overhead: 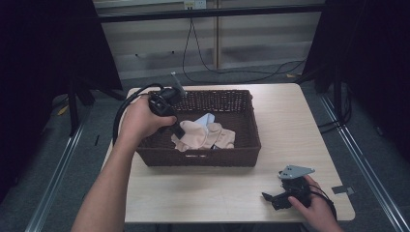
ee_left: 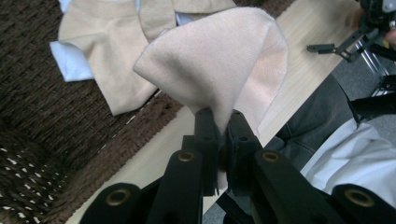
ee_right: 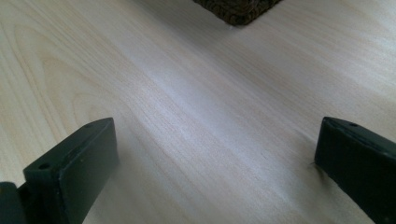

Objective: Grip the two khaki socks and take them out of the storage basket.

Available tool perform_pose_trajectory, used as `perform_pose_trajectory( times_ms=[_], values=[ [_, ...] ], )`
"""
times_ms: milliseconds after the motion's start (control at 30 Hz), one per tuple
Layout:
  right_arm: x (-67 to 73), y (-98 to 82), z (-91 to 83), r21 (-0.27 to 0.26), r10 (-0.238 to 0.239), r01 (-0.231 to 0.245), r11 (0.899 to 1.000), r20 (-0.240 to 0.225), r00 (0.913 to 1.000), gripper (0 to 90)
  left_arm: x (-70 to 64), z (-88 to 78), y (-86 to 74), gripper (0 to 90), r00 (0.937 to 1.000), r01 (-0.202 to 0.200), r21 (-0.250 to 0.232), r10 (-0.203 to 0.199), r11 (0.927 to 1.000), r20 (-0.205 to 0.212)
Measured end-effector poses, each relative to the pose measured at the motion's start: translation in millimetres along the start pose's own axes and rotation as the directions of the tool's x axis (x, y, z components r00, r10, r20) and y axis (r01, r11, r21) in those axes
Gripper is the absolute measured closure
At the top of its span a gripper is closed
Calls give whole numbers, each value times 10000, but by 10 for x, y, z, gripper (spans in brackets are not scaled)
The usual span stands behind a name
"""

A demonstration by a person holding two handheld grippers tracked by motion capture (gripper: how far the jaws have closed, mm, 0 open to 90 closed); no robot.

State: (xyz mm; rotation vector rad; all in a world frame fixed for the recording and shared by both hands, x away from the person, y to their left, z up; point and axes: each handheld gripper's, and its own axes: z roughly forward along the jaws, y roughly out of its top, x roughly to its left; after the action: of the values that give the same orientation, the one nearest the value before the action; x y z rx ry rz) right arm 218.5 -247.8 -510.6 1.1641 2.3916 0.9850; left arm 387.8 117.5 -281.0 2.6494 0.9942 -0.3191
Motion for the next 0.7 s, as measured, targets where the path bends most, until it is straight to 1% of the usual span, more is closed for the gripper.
perform_pose_trajectory(
  times_ms=[133,167,233,333,367,400,433,467,500,533,567,600,700],
  values=[
    [0,0,0,3,4,-4,10000,0,10000,0,-36,34,-63,850,9998,-203,-8,203,9998,92],
    [0,0,0,1,5,-5,10000,0,10000,0,-48,44,-78,849,9998,-198,-64,198,9998,89],
    [0,0,0,1,2,-2,10000,0,10000,0,-57,70,-101,849,9996,-271,56,271,9996,113],
    [2,0,0,5,22,-22,10000,0,10000,0,-61,109,-131,849,9997,-229,67,228,9997,121],
    [2,0,0,8,27,-27,10000,1,10000,0,-54,123,-142,849,9995,-290,22,289,9996,141],
    [0,-1,1,-6,-10,10,10000,5,10000,0,-58,133,-152,849,9997,-219,18,219,9998,112],
    [0,-1,1,-6,-12,12,10000,6,10000,0,-52,142,-158,849,9994,-313,79,312,9995,126],
    [0,-1,1,-8,-11,11,10000,5,10000,0,-61,179,-182,848,9994,-313,134,311,9994,128],
    [0,-1,1,-8,-11,11,10000,5,10000,0,-61,179,-182,849,9994,-313,134,311,9994,128],
    [0,-1,1,-7,-10,10,10000,7,10000,0,-61,199,-197,848,9990,-435,179,432,9989,146],
    [0,-1,1,-7,-13,13,10000,5,10000,0,-76,219,-219,847,9991,-396,129,394,9991,144],
    [0,-1,1,-7,-12,12,10000,4,10000,0,-70,226,-228,847,9986,-498,135,496,9987,180],
    [0,-1,1,-8,-6,6,10000,5,10000,0,-76,237,-251,847,9988,-475,137,473,9988,146]
  ],
)
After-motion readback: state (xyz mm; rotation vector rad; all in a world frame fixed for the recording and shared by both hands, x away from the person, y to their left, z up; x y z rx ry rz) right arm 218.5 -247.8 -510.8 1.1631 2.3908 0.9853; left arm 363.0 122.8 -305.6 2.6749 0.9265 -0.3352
